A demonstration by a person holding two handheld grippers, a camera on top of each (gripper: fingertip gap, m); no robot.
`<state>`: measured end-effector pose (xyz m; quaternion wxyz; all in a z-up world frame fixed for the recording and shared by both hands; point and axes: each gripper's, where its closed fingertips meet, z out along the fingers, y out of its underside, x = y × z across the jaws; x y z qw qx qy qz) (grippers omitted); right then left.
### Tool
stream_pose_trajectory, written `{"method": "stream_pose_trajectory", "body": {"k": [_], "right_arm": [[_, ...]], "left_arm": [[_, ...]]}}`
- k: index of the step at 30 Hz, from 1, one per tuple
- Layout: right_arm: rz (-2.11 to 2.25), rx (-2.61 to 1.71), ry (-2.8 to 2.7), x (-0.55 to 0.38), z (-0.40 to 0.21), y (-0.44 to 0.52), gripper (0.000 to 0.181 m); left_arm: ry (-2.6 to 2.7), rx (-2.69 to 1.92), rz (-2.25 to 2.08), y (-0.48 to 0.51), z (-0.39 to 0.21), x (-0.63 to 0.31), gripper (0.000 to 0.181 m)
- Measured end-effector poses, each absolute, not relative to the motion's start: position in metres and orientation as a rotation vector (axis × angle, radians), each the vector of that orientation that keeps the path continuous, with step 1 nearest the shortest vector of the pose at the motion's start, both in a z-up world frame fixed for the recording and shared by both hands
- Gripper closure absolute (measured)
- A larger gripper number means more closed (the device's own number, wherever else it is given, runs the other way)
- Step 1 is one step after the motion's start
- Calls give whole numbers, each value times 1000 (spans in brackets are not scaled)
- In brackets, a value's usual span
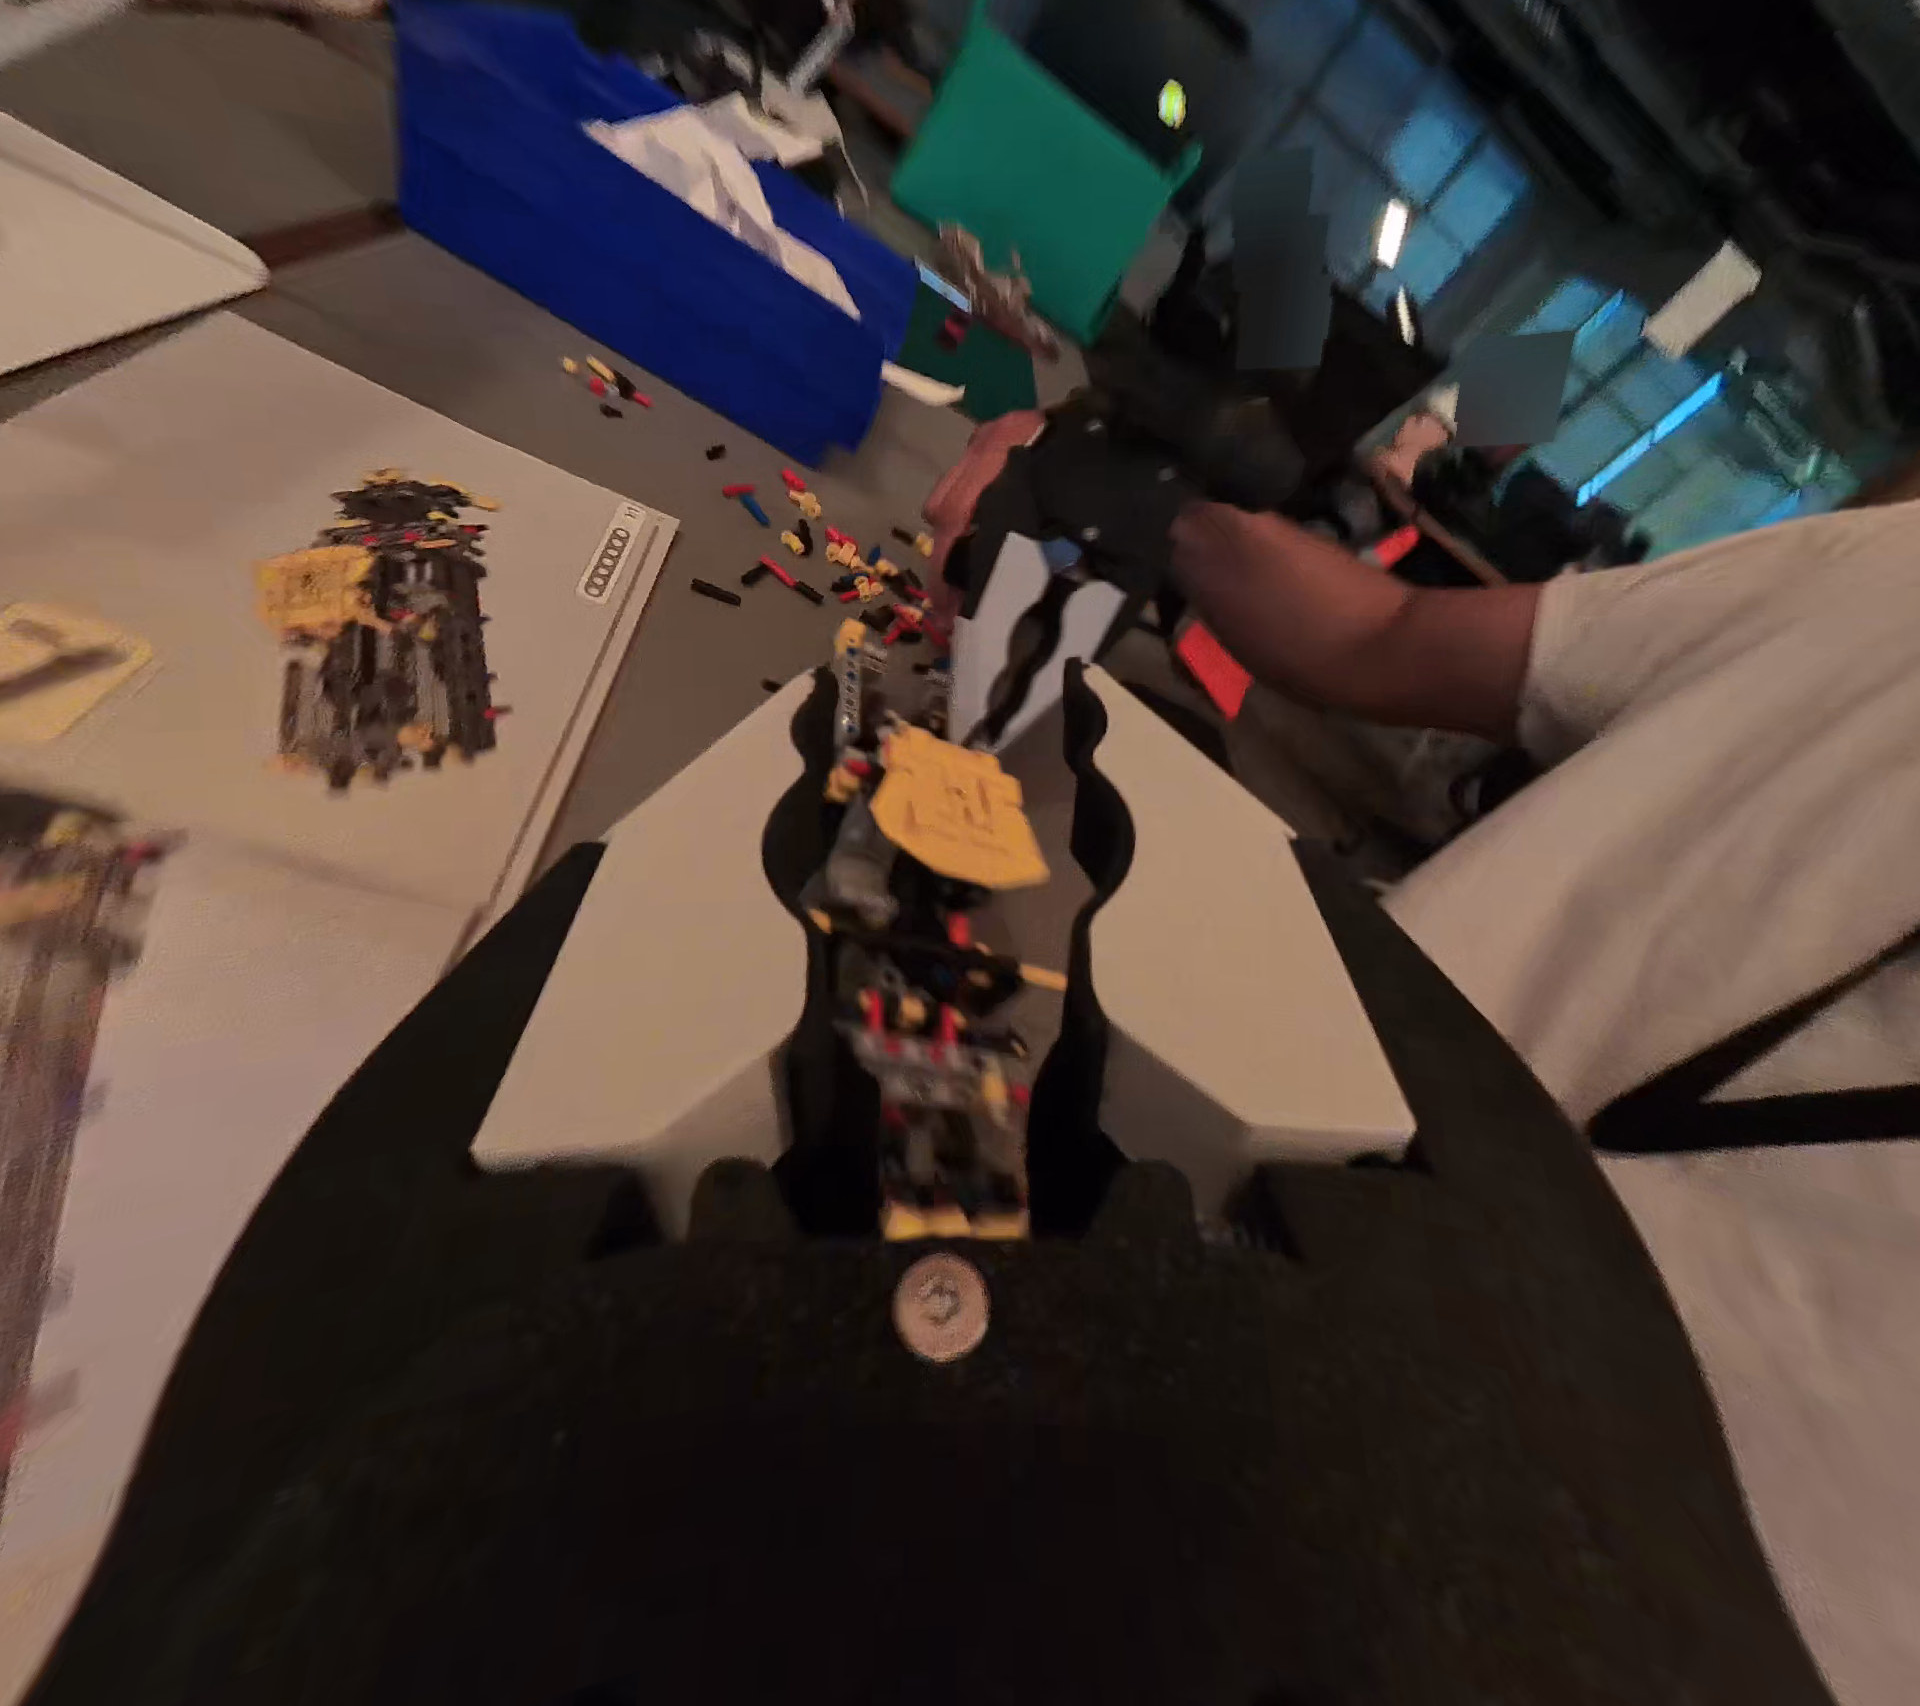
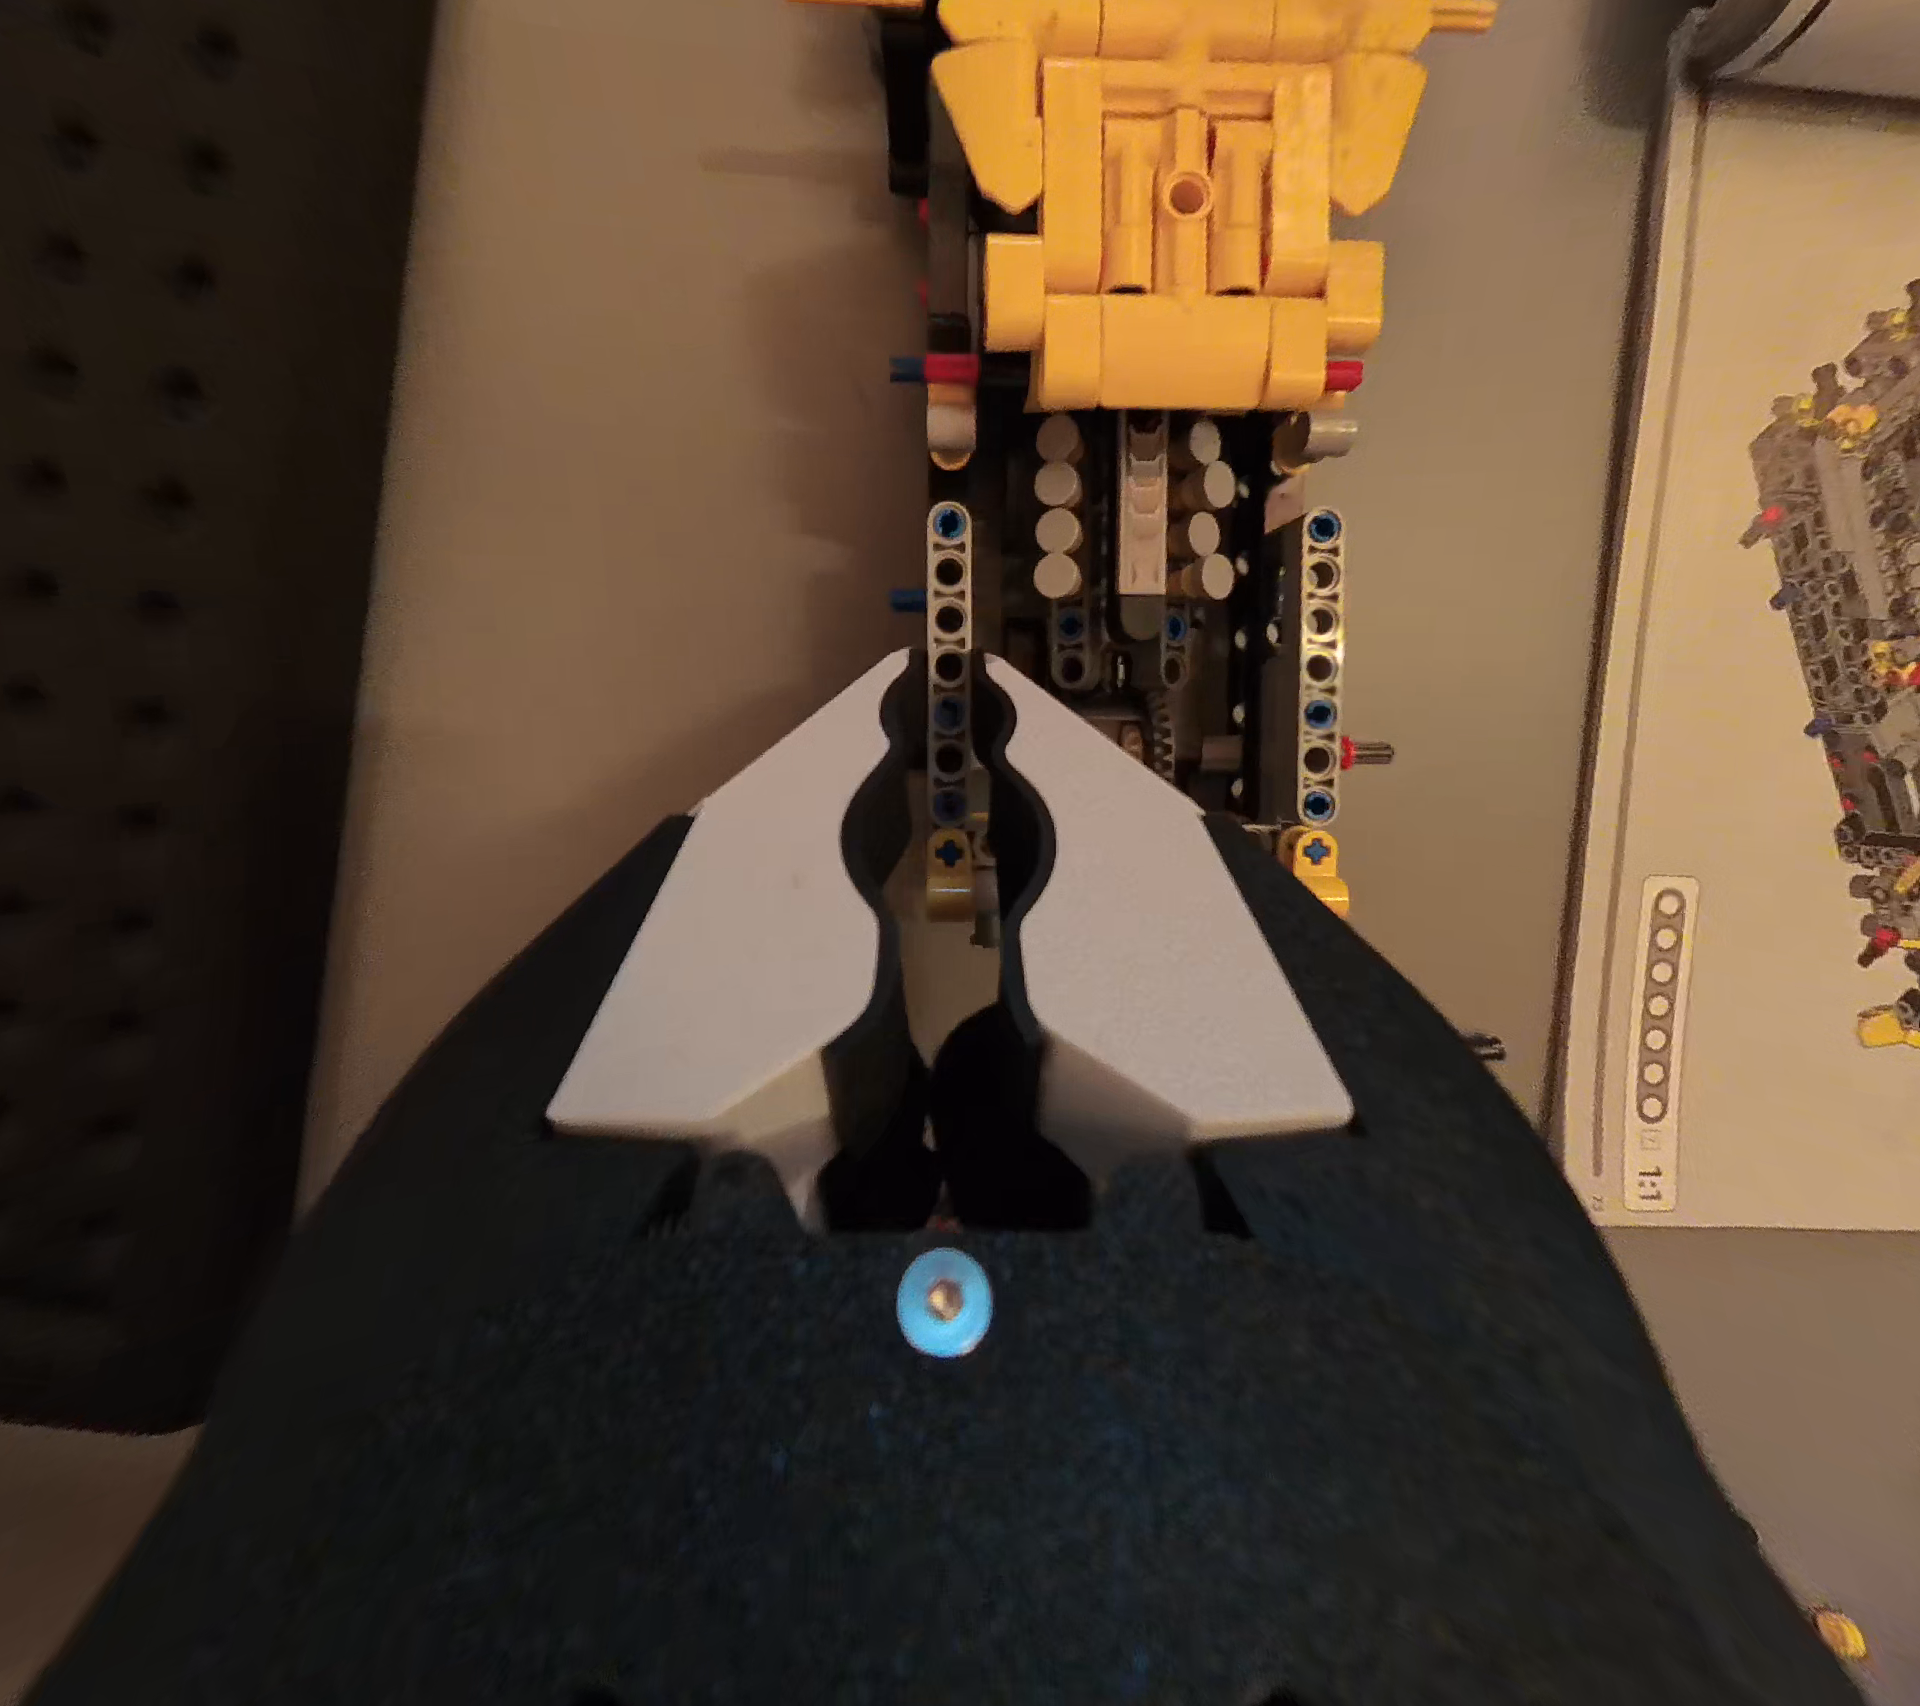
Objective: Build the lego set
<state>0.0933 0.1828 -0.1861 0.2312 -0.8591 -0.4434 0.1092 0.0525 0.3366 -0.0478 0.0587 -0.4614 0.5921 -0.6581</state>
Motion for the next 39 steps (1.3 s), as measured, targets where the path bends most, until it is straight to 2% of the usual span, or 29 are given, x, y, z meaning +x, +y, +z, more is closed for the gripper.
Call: {"method": "stream_pose_trajectory", "body": {"k": [3,6,12,15,18,20,21,25,28,32,36,37,39], "right_arm": [[331,-2333,-1196,94,-192,181,175],[364,-2319,-1149,93,-191,184,175],[408,-2270,-1001,81,-188,200,174],[360,-2261,-787,86,-171,208,160],[123,-2011,-381,116,-119,232,159],[6,-1768,-60,147,-86,236,138],[-33,-1699,76,163,-82,233,127],[-75,-1764,252,184,-111,228,119],[-87,-1787,271,189,-119,226,133],[-109,-1770,235,192,-117,228,143],[-136,-1978,145,226,-119,250,154],[-119,-2081,123,237,-125,258,154],[-144,-2270,92,262,-149,271,154]], "left_arm": [[1535,-1516,-1997,378,-39,-9,139],[1314,-1514,-1836,404,-39,-56,148],[986,-1580,-1692,398,-58,-80,151],[963,-1616,-1610,390,-77,-71,155],[964,-1628,-1417,396,-94,-60,155],[1005,-1636,-1348,398,-100,-49,155],[1029,-1642,-1321,399,-102,-42,155],[1104,-1634,-1250,406,-99,-13,155],[1143,-1625,-1230,408,-102,5,156],[1277,-1629,-1202,397,-95,38,158],[1603,-1762,-1066,387,-117,103,159],[1667,-1790,-1042,384,-125,122,161],[1770,-1825,-913,390,-147,156,179]]}}
